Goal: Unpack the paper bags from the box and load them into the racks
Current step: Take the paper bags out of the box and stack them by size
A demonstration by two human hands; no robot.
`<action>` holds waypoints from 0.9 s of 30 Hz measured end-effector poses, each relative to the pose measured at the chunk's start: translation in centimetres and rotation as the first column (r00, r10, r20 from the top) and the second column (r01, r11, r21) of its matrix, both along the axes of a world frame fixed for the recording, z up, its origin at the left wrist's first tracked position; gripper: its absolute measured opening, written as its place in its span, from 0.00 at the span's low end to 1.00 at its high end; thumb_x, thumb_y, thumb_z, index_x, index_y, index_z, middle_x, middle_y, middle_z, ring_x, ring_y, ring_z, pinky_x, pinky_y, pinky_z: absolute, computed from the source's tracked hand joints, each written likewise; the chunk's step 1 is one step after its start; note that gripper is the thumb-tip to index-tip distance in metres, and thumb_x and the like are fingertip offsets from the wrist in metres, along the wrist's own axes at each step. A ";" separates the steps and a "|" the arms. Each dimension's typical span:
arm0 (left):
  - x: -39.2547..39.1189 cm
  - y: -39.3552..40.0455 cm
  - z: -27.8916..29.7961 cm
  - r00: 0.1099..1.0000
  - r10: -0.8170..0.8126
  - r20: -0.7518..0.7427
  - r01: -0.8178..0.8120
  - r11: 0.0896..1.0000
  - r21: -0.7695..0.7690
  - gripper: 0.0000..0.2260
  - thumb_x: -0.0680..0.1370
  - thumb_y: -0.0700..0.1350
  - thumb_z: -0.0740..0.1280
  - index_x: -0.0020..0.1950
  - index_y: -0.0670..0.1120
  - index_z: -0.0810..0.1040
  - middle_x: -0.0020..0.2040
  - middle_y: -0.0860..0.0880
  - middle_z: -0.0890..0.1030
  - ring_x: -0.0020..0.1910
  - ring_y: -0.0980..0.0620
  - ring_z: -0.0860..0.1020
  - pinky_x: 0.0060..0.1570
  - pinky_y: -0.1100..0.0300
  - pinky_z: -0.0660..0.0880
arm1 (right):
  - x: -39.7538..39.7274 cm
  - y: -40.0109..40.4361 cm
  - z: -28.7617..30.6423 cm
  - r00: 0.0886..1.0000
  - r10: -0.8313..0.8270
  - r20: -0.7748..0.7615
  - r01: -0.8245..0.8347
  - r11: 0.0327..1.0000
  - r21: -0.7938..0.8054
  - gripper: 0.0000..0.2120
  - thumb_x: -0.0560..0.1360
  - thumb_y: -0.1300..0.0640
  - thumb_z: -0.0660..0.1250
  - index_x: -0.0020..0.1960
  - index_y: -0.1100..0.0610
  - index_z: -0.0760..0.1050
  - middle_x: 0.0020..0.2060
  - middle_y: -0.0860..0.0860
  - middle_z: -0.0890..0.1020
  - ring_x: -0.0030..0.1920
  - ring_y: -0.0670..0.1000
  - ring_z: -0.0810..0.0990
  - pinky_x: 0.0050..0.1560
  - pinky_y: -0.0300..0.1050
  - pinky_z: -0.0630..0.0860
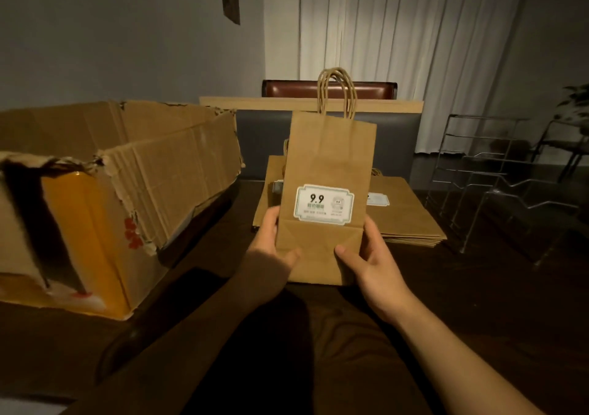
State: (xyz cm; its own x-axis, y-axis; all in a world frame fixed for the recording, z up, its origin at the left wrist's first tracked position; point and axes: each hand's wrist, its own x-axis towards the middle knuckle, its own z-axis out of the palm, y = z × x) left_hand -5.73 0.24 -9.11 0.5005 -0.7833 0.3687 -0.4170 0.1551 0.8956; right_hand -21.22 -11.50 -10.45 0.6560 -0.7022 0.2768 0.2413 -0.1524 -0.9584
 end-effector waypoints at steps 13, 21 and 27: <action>8.0 -7.8 7.2 0.946 0.186 -0.265 -0.128 0.967 0.220 0.31 0.73 0.25 0.61 0.73 0.48 0.68 0.57 0.48 0.79 0.60 0.45 0.75 0.64 0.47 0.73 | 0.2 -1.2 -0.5 0.991 -0.080 -0.107 0.085 0.995 0.043 0.26 0.80 0.65 0.63 0.70 0.39 0.67 0.56 0.47 0.80 0.56 0.48 0.82 0.50 0.43 0.79; 8.3 -9.0 4.9 0.933 0.359 0.040 -0.341 0.841 0.420 0.18 0.76 0.40 0.68 0.66 0.49 0.77 0.61 0.47 0.80 0.60 0.43 0.77 0.61 0.51 0.73 | 0.2 -1.2 -0.5 0.985 -0.098 -0.141 0.099 0.995 0.000 0.20 0.80 0.66 0.64 0.64 0.45 0.74 0.59 0.49 0.78 0.53 0.48 0.80 0.49 0.40 0.80; 9.1 -9.4 3.6 0.918 0.393 0.056 -0.370 0.798 0.475 0.16 0.75 0.44 0.66 0.63 0.48 0.78 0.59 0.45 0.81 0.58 0.43 0.78 0.61 0.47 0.75 | 0.3 -1.5 -0.8 0.983 -0.102 -0.152 0.104 0.995 0.006 0.19 0.79 0.67 0.65 0.61 0.44 0.77 0.59 0.49 0.80 0.55 0.49 0.81 0.49 0.42 0.80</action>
State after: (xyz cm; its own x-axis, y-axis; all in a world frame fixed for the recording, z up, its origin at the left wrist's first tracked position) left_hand 3.33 -9.13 -5.50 0.8018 -0.5973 -0.0203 -0.3133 -0.4489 0.8369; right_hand -20.88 -12.95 -11.28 0.6134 -0.7712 0.1701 0.0773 -0.1558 -0.9848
